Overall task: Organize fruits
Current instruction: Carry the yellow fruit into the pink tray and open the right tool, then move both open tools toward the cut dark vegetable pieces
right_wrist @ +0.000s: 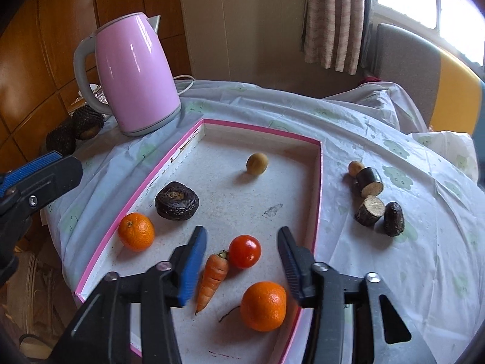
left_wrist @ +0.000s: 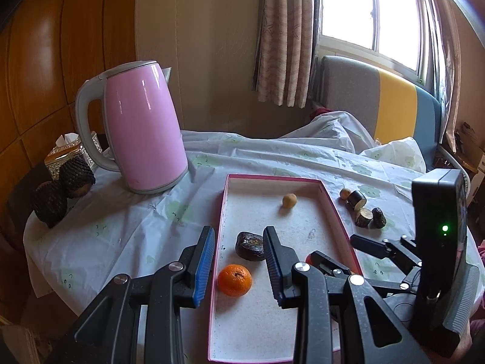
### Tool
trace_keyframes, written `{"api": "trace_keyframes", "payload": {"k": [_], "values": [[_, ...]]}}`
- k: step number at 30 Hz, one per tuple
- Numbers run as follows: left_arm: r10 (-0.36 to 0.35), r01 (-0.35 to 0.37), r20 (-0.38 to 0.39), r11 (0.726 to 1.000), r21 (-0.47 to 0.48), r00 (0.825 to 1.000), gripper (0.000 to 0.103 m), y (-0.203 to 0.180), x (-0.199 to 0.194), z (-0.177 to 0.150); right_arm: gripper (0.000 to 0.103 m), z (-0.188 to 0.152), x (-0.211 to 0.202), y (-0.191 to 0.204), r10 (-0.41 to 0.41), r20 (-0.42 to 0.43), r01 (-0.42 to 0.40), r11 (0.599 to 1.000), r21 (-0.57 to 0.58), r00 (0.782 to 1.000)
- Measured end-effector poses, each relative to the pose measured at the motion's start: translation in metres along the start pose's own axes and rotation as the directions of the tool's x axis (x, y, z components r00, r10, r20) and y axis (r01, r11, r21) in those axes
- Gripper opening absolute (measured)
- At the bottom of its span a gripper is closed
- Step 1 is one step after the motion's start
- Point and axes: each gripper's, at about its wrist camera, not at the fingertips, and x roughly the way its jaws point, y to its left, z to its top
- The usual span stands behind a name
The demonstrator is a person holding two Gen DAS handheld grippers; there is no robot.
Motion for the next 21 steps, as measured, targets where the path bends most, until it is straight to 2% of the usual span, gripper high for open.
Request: {"api": "trace_keyframes", "payload": {"k": [7, 9, 11, 15, 18, 21], "values": [[-0.013, 0.013, 0.009, 1.000, 0.019, 1.000, 0.033, -0.007, -0.010, -0.002, 0.079, -0.006, -0.025, -0.007, -0.083, 0.067, 0.081, 0.996, 0.039, 0.994], [-0.017, 0.017, 0.014, 1.000, 0.025, 1.000, 0.034, -0.010, -0.013, -0.002, 0.092, -0.008, -0.034, -0.010, -0.114, 0.096, 0.109, 0.992, 0.055, 0.989], [-0.022, 0.021, 0.019, 0.999, 0.026, 1.000, 0.034, -0.012, -0.016, -0.002, 0.093, -0.010, -0.042, -0.013, -0.144, 0.117, 0.137, 0.988, 0.068, 0.983], [-0.031, 0.030, 0.030, 0.999, 0.037, 0.999, 0.035, -0.016, -0.022, -0.002, 0.102, -0.013, -0.056, -0.018, -0.213, 0.153, 0.200, 0.975, 0.096, 0.965], [-0.035, 0.033, 0.033, 0.998, 0.047, 0.999, 0.036, -0.019, -0.025, -0.002, 0.103, -0.015, -0.066, -0.022, -0.246, 0.188, 0.226, 0.967, 0.120, 0.951], [-0.041, 0.039, 0.028, 0.998, 0.049, 0.999, 0.036, -0.021, -0.026, -0.003, 0.103, -0.015, -0.069, -0.027, -0.245, 0.182, 0.224, 0.966, 0.128, 0.952]]}}
